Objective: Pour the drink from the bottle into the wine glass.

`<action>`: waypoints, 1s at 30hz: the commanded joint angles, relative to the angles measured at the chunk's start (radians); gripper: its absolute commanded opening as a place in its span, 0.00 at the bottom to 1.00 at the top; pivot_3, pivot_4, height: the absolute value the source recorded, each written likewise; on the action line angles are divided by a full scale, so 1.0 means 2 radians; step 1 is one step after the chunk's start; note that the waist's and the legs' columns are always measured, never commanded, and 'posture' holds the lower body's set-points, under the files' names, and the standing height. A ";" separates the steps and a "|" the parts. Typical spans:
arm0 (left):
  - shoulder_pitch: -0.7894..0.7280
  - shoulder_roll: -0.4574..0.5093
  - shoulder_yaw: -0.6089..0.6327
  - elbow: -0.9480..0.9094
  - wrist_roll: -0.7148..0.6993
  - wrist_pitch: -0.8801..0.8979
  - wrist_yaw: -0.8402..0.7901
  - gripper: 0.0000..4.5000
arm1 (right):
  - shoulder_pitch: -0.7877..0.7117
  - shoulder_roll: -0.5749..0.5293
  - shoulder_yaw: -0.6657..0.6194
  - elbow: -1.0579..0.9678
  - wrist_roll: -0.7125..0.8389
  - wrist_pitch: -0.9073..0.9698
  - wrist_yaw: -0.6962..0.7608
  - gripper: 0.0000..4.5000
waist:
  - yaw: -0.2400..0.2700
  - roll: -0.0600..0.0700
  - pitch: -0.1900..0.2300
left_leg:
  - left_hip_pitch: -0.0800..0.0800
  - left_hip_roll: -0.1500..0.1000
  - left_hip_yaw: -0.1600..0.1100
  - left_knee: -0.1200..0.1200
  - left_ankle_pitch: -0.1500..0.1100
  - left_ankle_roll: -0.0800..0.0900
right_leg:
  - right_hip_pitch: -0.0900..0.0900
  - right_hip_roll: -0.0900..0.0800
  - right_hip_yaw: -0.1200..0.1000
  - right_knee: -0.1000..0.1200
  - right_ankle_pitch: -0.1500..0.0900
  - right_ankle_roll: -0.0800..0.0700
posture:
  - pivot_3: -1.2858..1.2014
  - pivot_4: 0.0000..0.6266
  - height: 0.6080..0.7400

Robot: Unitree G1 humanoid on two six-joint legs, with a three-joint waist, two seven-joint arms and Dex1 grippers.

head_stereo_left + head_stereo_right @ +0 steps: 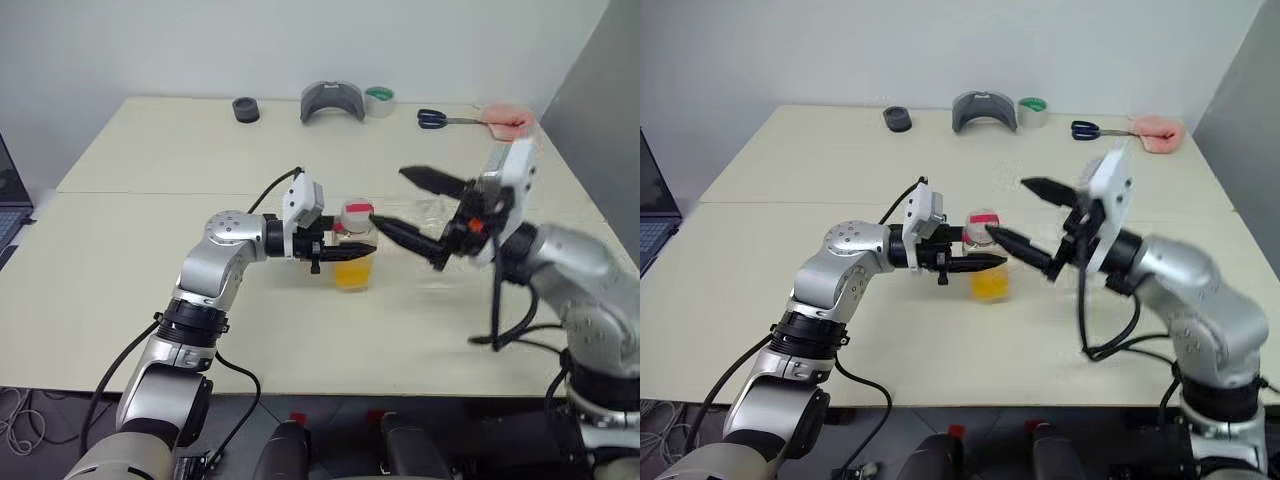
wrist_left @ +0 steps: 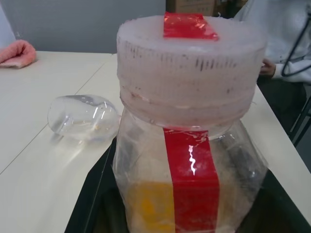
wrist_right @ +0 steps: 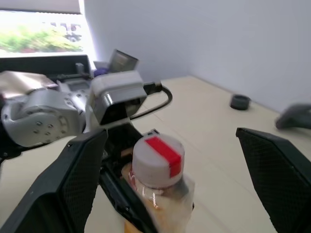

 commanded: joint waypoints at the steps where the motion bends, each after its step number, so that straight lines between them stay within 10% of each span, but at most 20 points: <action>1: -0.021 -0.005 0.005 -0.003 -0.002 -0.011 0.002 0.41 | -0.007 0.027 0.037 -0.037 -0.041 0.023 -0.085 1.00 | 0.000 0.000 0.000 | 0.000 0.000 0.000 0.000 0.000 0.000 | 0.000 0.000 0.000 0.000 0.000 0.000 | 0.52 0.24 1.00; 30: -0.030 -0.018 0.002 0.036 0.017 -0.044 -0.003 0.41 | -0.024 0.118 0.114 -0.001 -0.138 0.052 -0.162 1.00 | 0.000 0.000 0.000 | 0.000 0.000 0.000 0.000 0.000 0.000 | 0.000 0.000 0.000 0.000 0.000 0.000 | 0.52 0.24 1.00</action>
